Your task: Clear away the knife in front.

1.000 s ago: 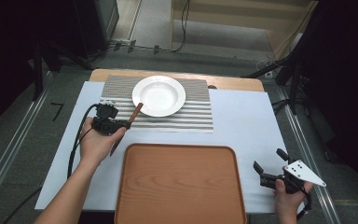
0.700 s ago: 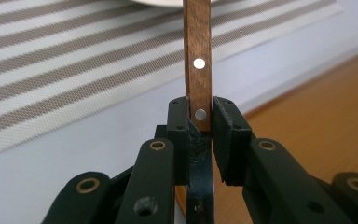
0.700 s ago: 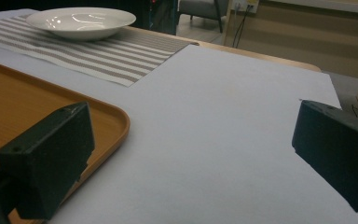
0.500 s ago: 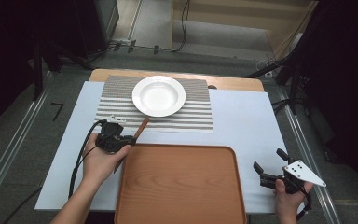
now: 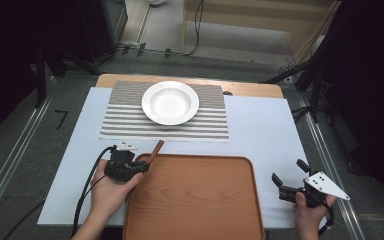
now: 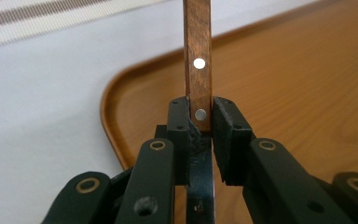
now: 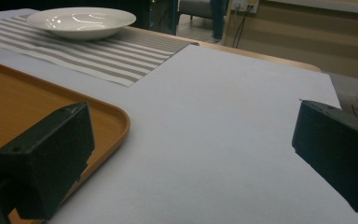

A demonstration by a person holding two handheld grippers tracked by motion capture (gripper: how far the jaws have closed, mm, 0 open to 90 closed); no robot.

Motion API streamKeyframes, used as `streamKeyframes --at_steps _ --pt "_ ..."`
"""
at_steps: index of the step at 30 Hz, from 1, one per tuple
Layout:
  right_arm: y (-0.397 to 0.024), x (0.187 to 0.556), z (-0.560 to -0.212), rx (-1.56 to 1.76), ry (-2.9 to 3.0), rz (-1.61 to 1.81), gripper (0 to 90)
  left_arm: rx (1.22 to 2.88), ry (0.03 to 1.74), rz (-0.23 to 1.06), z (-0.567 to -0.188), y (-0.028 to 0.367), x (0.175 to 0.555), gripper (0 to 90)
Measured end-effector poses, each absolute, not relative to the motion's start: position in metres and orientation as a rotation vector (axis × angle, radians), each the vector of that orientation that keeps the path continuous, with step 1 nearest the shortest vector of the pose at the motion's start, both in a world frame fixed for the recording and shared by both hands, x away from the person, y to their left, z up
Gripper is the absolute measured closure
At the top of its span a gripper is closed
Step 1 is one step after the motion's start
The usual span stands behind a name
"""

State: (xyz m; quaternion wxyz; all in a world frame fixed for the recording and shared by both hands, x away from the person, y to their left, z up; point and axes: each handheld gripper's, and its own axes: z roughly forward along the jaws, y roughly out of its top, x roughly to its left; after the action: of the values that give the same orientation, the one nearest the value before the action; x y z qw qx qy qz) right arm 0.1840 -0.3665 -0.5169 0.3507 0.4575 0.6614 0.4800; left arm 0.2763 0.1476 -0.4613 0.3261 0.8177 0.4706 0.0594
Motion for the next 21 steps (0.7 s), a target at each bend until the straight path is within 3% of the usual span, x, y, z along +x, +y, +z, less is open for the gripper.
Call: streamKeyframes --at_steps 21 --pt "-0.366 0.184 -0.517 1.187 1.714 1.238 0.0 2.105 1.271 0.092 -0.487 0.144 0.242 77.0"
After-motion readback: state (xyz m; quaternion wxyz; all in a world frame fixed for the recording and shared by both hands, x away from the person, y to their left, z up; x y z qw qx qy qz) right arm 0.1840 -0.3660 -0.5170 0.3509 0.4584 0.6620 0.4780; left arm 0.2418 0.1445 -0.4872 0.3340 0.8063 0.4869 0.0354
